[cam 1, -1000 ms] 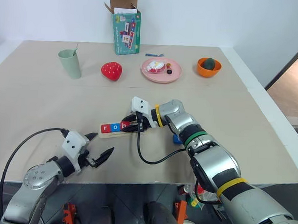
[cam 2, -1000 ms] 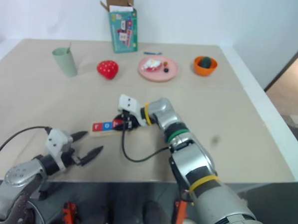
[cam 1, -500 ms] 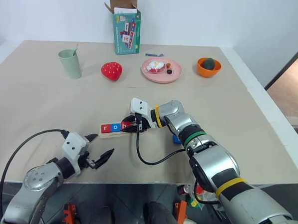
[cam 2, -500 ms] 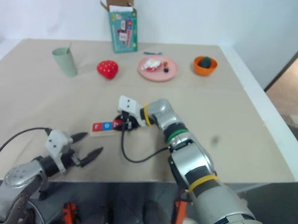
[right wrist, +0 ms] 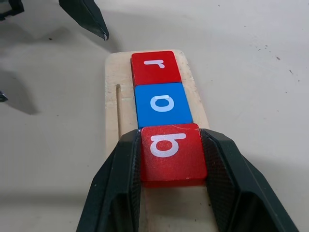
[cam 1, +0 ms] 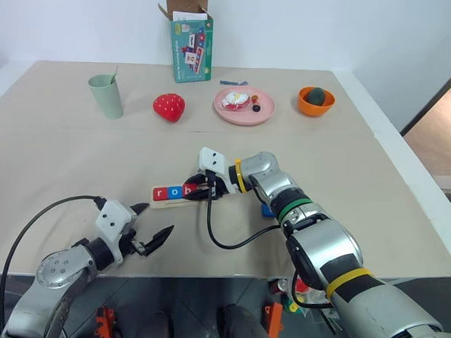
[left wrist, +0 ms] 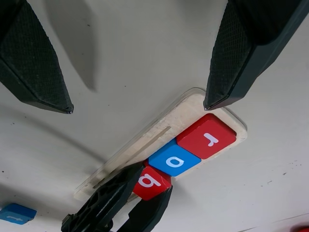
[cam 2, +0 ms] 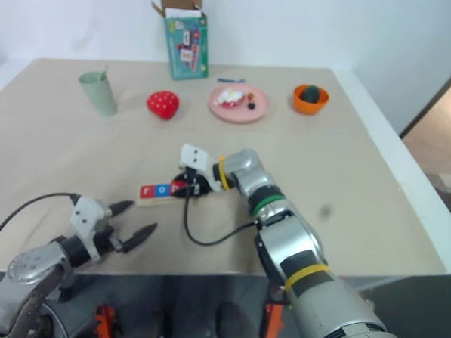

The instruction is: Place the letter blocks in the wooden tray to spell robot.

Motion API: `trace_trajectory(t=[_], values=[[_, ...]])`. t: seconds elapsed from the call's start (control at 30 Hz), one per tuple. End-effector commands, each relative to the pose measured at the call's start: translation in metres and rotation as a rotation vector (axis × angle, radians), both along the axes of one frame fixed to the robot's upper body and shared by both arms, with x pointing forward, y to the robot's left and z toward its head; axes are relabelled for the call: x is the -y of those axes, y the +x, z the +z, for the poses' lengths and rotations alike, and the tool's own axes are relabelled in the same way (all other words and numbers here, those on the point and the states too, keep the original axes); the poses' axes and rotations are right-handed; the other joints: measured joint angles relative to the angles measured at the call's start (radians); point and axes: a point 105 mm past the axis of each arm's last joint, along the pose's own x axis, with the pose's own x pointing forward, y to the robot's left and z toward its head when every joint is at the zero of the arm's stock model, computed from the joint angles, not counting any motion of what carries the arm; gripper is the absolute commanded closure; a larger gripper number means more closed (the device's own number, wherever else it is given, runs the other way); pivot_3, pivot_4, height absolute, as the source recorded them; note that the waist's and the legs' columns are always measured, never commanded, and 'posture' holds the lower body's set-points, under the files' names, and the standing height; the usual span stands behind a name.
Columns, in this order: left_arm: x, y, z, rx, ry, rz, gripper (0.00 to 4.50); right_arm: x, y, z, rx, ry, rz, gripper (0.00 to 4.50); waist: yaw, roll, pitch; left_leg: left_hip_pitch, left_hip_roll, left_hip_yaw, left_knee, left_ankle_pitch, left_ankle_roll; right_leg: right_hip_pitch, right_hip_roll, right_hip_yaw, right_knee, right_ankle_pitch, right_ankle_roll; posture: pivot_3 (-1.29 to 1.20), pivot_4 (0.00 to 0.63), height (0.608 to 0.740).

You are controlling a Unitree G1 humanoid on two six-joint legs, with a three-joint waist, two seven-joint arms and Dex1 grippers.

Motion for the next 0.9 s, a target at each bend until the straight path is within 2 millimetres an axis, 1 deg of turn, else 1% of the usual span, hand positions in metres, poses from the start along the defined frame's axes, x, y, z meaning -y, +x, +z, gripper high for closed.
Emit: trace_trajectory(t=[0.03, 0.33, 0.6, 0.9], values=[[0.0038, -0.0003, 0.0131, 0.056, 0.006, -0.024, 0.0, -0.0087, -0.0017, 0.0196, 0.08, 0.026, 0.067, 2.75, 0.0, 0.0, 0.0, 0.0, 0.0, 0.0, 0.0, 0.0, 0.0, 0.0, 0.0, 0.0, 0.0, 0.0, 0.0, 0.0, 0.15, 0.74], [0.003, -0.0011, 0.0127, 0.054, 0.009, -0.02, 0.0, -0.0084, -0.0011, 0.0149, 0.086, 0.017, 0.057, 2.75, 0.0, 0.0, 0.0, 0.0, 0.0, 0.0, 0.0, 0.0, 0.0, 0.0, 0.0, 0.0, 0.0, 0.0, 0.0, 0.0, 0.15, 0.74], [0.003, -0.0033, 0.0118, 0.05, 0.013, -0.022, 0.0, -0.0064, 0.002, 0.0177, 0.088, 0.027, 0.036, 2.75, 0.0, 0.0, 0.0, 0.0, 0.0, 0.0, 0.0, 0.0, 0.0, 0.0, 0.0, 0.0, 0.0, 0.0, 0.0, 0.0, 0.15, 0.74], [0.0033, -0.0043, 0.0111, 0.049, 0.015, -0.026, 0.0, -0.0045, 0.0022, 0.0096, 0.095, 0.021, 0.02, 2.75, 0.0, 0.0, 0.0, 0.0, 0.0, 0.0, 0.0, 0.0, 0.0, 0.0, 0.0, 0.0, 0.0, 0.0, 0.0, 0.0, 0.15, 0.74]])
